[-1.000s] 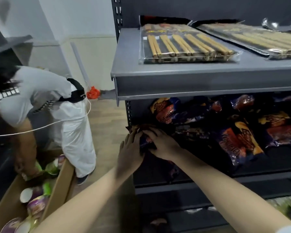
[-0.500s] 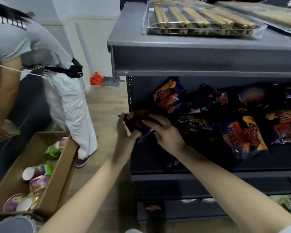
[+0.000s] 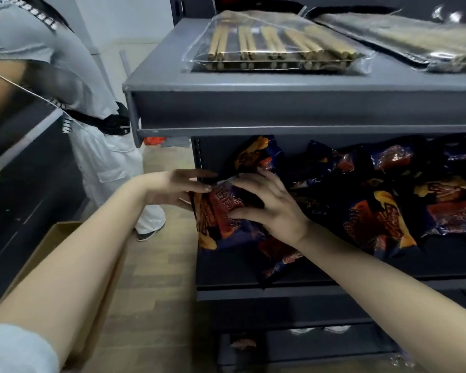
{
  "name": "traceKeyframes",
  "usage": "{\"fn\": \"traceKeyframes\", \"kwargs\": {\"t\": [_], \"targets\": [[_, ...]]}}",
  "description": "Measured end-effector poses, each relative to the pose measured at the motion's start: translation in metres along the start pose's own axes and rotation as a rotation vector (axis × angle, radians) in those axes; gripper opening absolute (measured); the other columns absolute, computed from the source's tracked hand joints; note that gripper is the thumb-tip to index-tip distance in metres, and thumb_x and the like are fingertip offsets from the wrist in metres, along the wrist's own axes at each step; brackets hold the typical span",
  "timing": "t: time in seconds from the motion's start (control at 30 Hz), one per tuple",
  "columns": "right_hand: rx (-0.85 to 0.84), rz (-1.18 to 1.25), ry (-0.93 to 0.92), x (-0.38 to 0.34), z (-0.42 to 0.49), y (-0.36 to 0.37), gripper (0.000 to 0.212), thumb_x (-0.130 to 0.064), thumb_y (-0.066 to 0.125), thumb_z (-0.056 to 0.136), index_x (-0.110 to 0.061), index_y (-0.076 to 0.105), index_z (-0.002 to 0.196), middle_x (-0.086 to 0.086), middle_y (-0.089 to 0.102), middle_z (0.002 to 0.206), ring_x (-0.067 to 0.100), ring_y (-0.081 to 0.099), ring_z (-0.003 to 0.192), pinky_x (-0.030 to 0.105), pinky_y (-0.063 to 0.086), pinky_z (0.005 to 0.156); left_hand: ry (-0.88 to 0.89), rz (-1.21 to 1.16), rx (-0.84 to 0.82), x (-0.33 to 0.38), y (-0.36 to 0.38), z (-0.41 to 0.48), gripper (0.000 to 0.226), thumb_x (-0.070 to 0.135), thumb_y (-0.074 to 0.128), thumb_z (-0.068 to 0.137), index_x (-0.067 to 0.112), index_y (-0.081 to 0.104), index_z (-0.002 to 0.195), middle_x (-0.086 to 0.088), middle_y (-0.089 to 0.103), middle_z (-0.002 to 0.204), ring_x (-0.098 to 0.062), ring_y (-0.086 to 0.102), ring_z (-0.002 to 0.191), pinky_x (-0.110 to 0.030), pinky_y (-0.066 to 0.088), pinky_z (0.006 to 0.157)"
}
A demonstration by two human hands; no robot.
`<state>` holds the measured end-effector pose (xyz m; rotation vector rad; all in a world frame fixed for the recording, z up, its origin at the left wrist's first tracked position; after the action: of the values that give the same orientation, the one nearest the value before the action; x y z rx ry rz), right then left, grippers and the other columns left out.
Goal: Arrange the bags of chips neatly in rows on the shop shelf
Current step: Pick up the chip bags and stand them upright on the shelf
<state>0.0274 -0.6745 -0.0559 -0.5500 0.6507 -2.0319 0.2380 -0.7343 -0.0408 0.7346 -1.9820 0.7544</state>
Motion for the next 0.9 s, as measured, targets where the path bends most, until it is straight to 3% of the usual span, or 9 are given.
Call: {"fn": "traceKeyframes", "kwargs": {"t": [0.13,0.23,0.3,0.4,0.5,0.6,0.67,0.77,0.9], "targets": [[-0.021,0.067,0.180,0.015,-0.004,-0.016,0.027,-0.022,0.060,0.091,-0.013,0.067,0.116,0.003,0.038,0.135,0.025,0.040,0.125,0.044,0.036,0.104,-0.089,0.057,-0.091,-0.011,0.016,0.000,0.094,0.057,0.089,0.022,0.031,0.056,0.106,-0.001,0.070,0.086,-0.019,0.062,0.071,-0.028,0.054,0.060],[-0.019,0.093,0.195,0.026,0.003,-0.028,0.038,0.000,0.061,0.087,-0.016,0.060,0.121,0.008,0.041,0.134,0.024,0.044,0.124,0.035,0.040,0.103,-0.021,-0.038,0.006,-0.017,0.017,-0.002,0.070,0.040,0.086,0.042,0.022,0.059,0.103,-0.004,0.070,0.082,-0.020,0.065,0.068,-0.031,0.056,0.062],[-0.014,0.187,0.448,0.037,0.008,-0.030,0.044,0.004,0.056,0.086,-0.011,0.055,0.127,0.010,0.048,0.129,0.013,0.048,0.119,0.029,0.043,0.101,0.064,-0.196,0.182,-0.020,0.013,-0.003,0.045,0.031,0.075,0.060,0.022,0.058,0.101,-0.005,0.065,0.092,-0.019,0.065,0.070,-0.030,0.056,0.063],[-0.038,0.670,1.032,0.036,0.005,-0.021,0.059,-0.031,0.054,0.092,-0.014,0.031,0.143,0.002,0.048,0.126,0.009,0.055,0.109,0.030,0.049,0.093,0.207,-0.481,0.532,-0.027,0.009,-0.004,0.023,0.015,0.068,0.080,0.021,0.059,0.101,-0.005,0.062,0.103,-0.022,0.064,0.083,-0.030,0.052,0.067],[-0.211,1.024,1.257,0.014,-0.003,0.010,0.088,-0.056,0.055,0.080,-0.024,0.011,0.149,-0.005,0.040,0.134,0.017,0.050,0.123,0.037,0.044,0.104,0.336,-0.698,0.781,-0.030,0.024,-0.008,0.030,0.008,0.053,0.092,0.016,0.051,0.121,0.000,0.064,0.104,-0.020,0.064,0.092,-0.031,0.055,0.070],[-0.131,0.976,1.265,0.006,-0.001,0.033,0.075,-0.037,0.073,0.078,-0.027,0.033,0.141,-0.005,0.052,0.133,0.013,0.053,0.119,0.036,0.047,0.098,0.357,-0.660,0.806,-0.037,0.049,-0.009,0.032,0.011,0.057,0.091,0.019,0.050,0.122,0.004,0.065,0.104,-0.019,0.066,0.092,-0.033,0.055,0.078],[-0.147,0.971,1.320,0.005,-0.002,0.042,0.057,-0.027,0.073,0.079,-0.026,0.046,0.130,-0.002,0.061,0.119,0.014,0.059,0.107,0.027,0.049,0.081,0.327,-0.618,0.761,-0.046,0.061,-0.011,0.029,0.010,0.057,0.091,0.020,0.049,0.118,0.000,0.064,0.107,-0.022,0.065,0.094,-0.033,0.055,0.079],[-0.241,0.915,1.385,0.004,-0.011,0.044,0.031,-0.020,0.070,0.082,-0.021,0.056,0.109,0.003,0.064,0.096,0.017,0.061,0.089,0.031,0.051,0.069,0.254,-0.569,0.725,-0.055,0.060,-0.016,0.032,0.000,0.057,0.089,0.015,0.046,0.115,-0.008,0.062,0.102,-0.016,0.064,0.086,-0.027,0.055,0.072],[-0.264,0.776,1.320,0.006,-0.011,0.040,0.031,-0.017,0.072,0.080,-0.015,0.059,0.109,-0.004,0.062,0.090,0.016,0.060,0.090,0.029,0.051,0.069,0.228,-0.348,0.645,-0.053,0.041,-0.016,0.048,0.005,0.068,0.080,0.015,0.047,0.122,-0.010,0.063,0.112,-0.015,0.064,0.094,-0.026,0.052,0.075]]}}
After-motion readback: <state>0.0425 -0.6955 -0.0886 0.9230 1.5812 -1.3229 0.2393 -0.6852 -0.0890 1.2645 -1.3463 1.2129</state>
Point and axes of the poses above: each hand's wrist, its own z-axis towards the middle knuckle, its own y-axis out of the palm, x = y × z, the point moved 3 cm from there along z, towards the middle knuckle
